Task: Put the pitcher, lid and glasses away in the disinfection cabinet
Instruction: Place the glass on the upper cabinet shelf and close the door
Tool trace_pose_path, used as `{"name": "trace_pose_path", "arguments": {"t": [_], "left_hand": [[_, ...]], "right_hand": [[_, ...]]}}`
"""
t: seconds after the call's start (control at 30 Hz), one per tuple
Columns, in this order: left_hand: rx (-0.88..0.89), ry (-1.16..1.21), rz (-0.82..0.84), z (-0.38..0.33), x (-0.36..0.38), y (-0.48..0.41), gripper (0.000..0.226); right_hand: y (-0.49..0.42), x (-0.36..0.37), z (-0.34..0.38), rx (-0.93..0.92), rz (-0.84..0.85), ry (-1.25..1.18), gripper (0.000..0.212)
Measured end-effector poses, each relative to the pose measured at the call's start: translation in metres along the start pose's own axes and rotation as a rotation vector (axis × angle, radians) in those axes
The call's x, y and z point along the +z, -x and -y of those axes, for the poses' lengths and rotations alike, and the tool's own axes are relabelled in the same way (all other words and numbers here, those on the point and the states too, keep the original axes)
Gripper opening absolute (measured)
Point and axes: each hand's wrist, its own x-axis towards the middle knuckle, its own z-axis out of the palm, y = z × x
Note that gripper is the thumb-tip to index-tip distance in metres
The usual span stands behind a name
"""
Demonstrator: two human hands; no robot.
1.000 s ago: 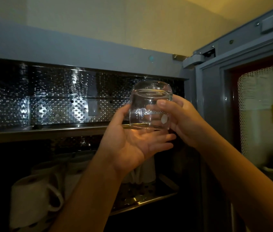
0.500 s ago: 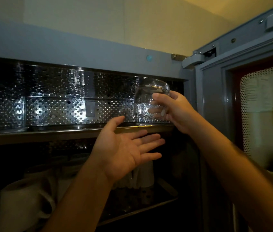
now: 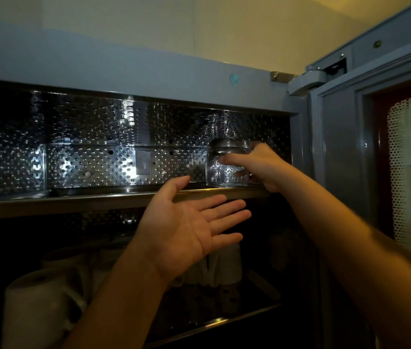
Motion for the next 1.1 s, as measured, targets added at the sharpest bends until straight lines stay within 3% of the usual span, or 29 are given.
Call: {"name": "trace_pose_path", "arguments": {"t": [0.2,0.5,1.1], "left_hand": [[-0.011,-0.019,0.039,-0.0002,-0.0018,-0.0017,0.07],[-0.008,-0.011,0.044,0.0035,-0.0031,-0.0043,0.071],[-0.026,-0.013,0.036,0.0086,-0.0048,-0.0036,0.071]], "right_hand": [[-0.0072,0.0015,-0.0018,0.057,0.001,0.099,0.105],[-0.0075,0.0061,-0.0039,0.067,0.002,0.154,0.081],[-0.0007,0.0088,-0.0017,0.072,0.013,0.259,0.093]]}}
